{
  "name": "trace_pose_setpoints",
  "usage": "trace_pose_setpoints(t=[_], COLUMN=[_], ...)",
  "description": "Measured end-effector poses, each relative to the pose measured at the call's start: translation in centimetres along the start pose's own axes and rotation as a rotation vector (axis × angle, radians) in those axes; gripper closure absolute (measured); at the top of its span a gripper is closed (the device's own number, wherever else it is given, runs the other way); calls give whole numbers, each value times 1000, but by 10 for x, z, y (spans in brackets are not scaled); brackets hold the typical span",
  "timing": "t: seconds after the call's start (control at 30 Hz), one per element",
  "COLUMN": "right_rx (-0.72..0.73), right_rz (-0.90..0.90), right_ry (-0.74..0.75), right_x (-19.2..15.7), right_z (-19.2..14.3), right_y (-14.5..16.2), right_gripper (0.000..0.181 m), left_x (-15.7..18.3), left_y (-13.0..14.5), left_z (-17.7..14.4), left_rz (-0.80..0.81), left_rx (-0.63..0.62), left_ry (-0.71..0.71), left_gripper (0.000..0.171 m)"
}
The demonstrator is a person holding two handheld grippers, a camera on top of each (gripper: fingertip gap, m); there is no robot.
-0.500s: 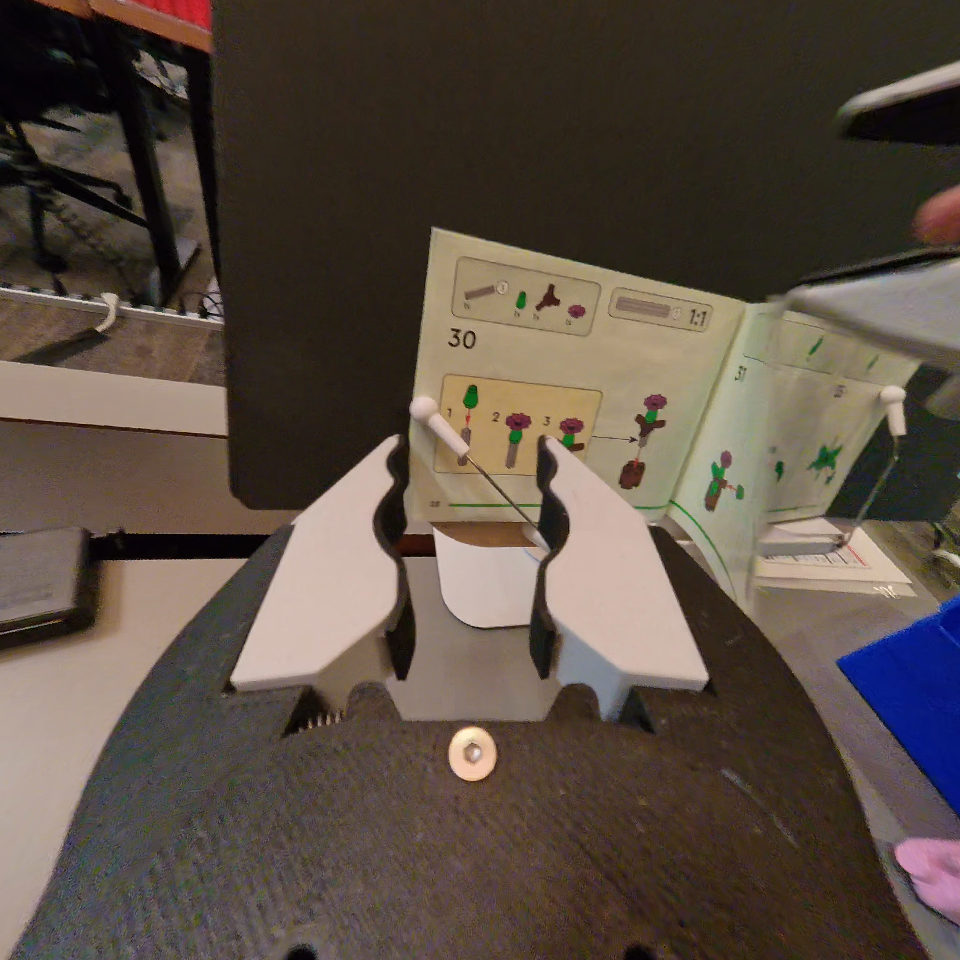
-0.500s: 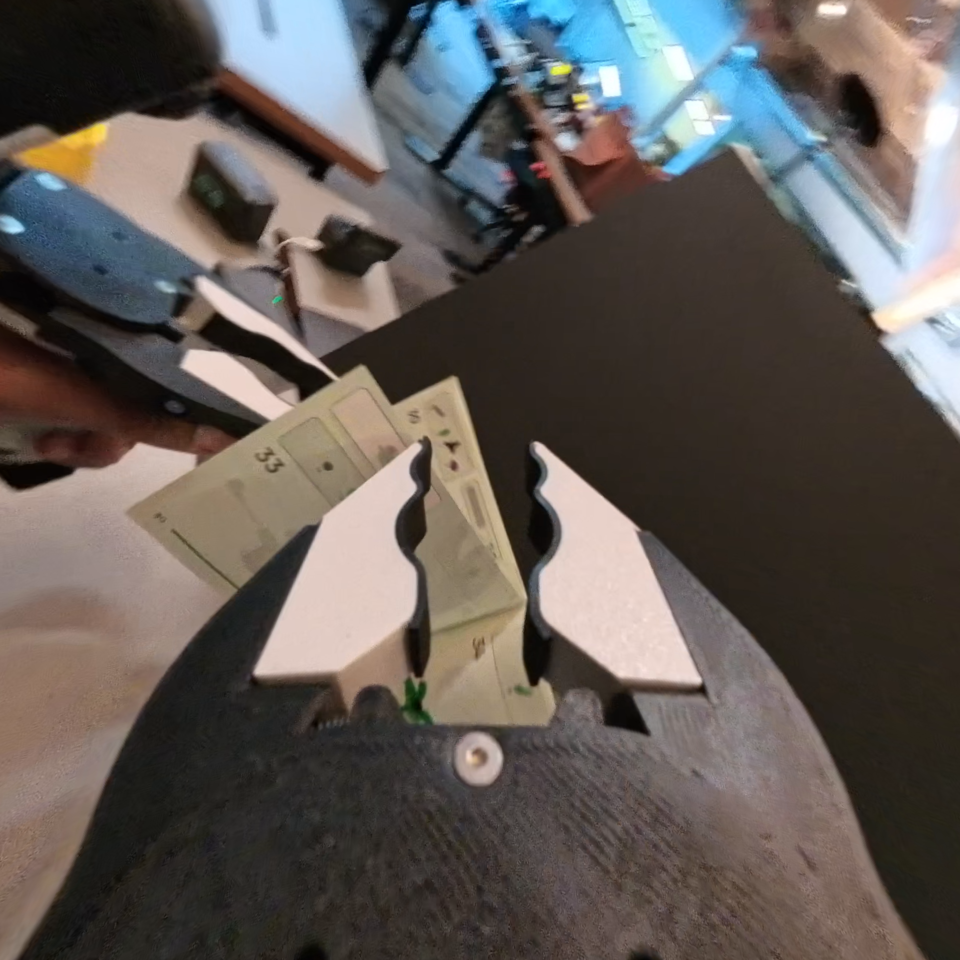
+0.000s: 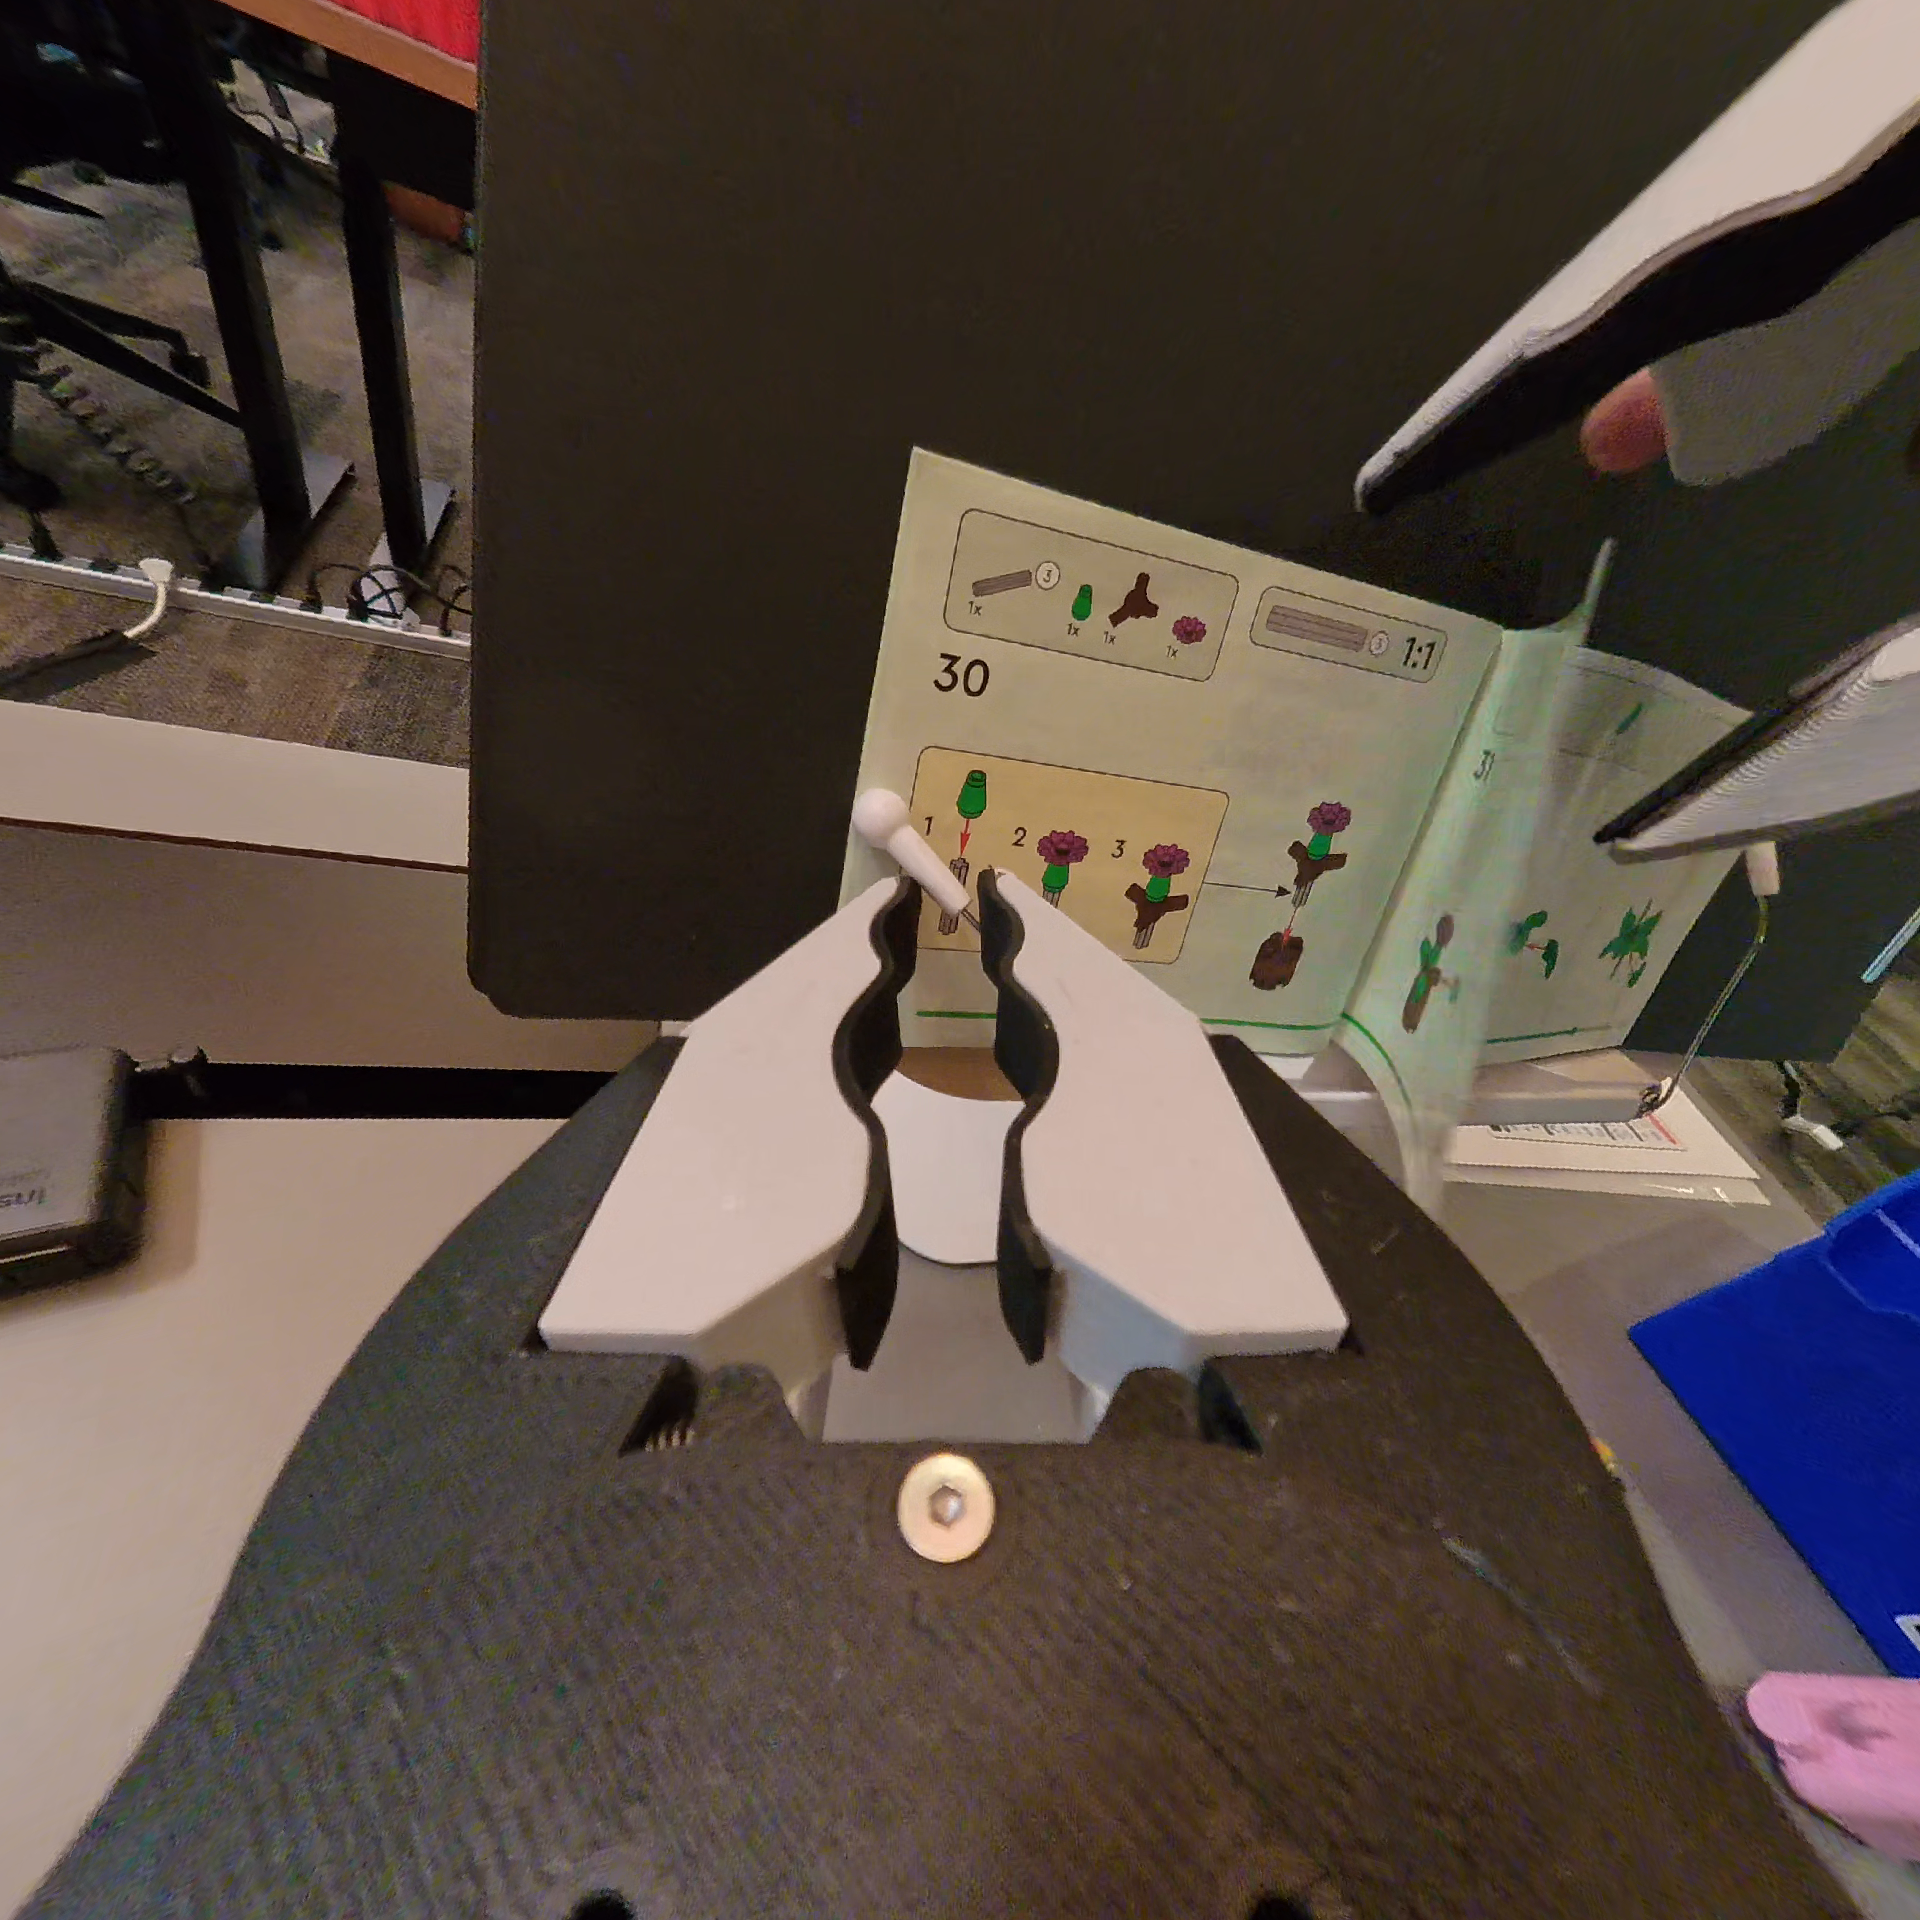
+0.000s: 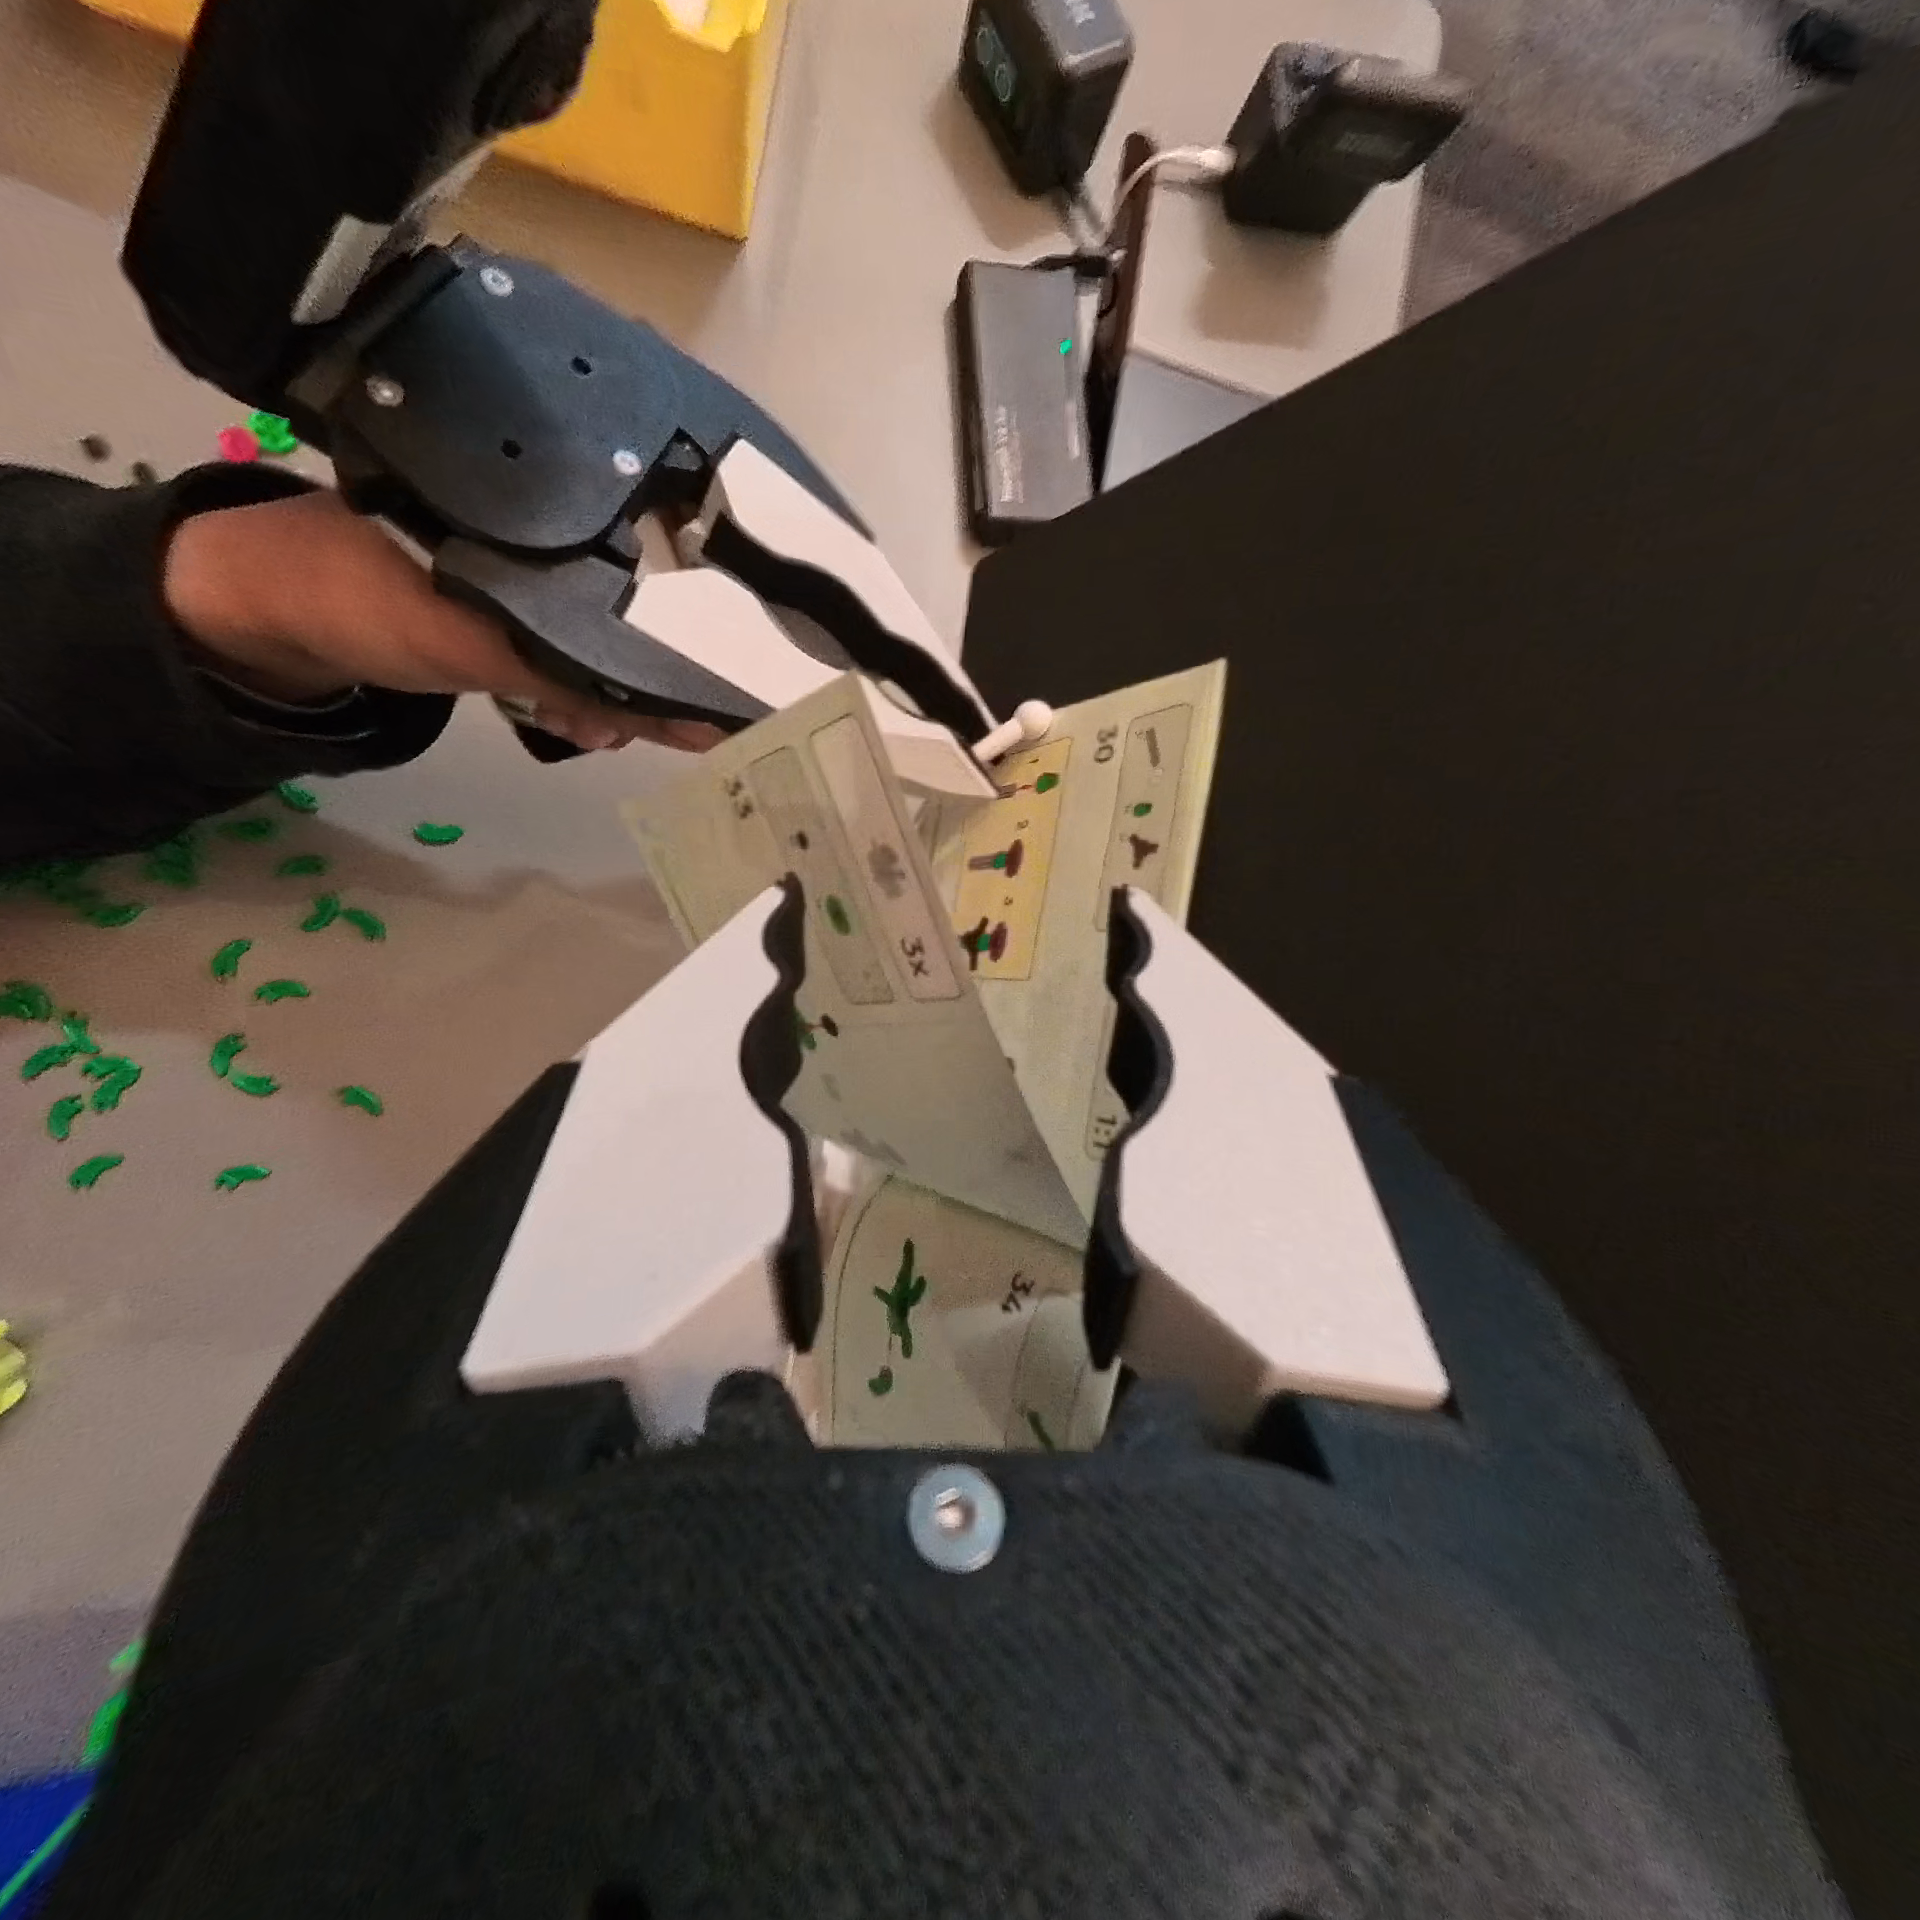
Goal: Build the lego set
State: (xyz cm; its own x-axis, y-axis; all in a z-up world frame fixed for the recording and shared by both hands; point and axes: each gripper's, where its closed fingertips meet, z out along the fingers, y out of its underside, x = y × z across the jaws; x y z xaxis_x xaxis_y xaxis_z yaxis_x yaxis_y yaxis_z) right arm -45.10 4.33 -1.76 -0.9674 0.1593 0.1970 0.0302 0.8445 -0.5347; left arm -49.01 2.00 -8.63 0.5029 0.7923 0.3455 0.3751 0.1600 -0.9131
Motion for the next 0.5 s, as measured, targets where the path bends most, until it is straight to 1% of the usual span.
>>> trace_pose_setpoints(t=[0.03, 0.1, 0.13, 0.17, 0.27, 0.4, 0.5], right_rx=[-39, -130, -155, -167, -160, -76, -79], right_rz=[-5, -14, -14, -12, 35, 117, 158], right_ry=[-44, -142, -181, -190, -75, 90, 210], right_x=[-3, -13, -17, -18, -1, 16, 28], right_z=[1, 1, 0, 0, -2, -8, -11], right_y=[1, 6, 7, 8, 14, 23, 32], right_gripper=[124, 144, 161, 181, 181, 181, 181], left_x=[0, 0, 0, 0, -1, -1, 0], left_y=[0, 1, 0, 0, 1, 4, 5], left_z=[0, -1, 0, 0, 0, -3, -5], left_rz=[8, 23, 27, 29, 21, 9, 0], left_rx=[-5, -10, -10, -7, -5, -46, -60], left_ry=[-2, -9, -13, -16, -13, 12, 40], left_gripper=[163, 163, 163, 163, 166, 169, 169])
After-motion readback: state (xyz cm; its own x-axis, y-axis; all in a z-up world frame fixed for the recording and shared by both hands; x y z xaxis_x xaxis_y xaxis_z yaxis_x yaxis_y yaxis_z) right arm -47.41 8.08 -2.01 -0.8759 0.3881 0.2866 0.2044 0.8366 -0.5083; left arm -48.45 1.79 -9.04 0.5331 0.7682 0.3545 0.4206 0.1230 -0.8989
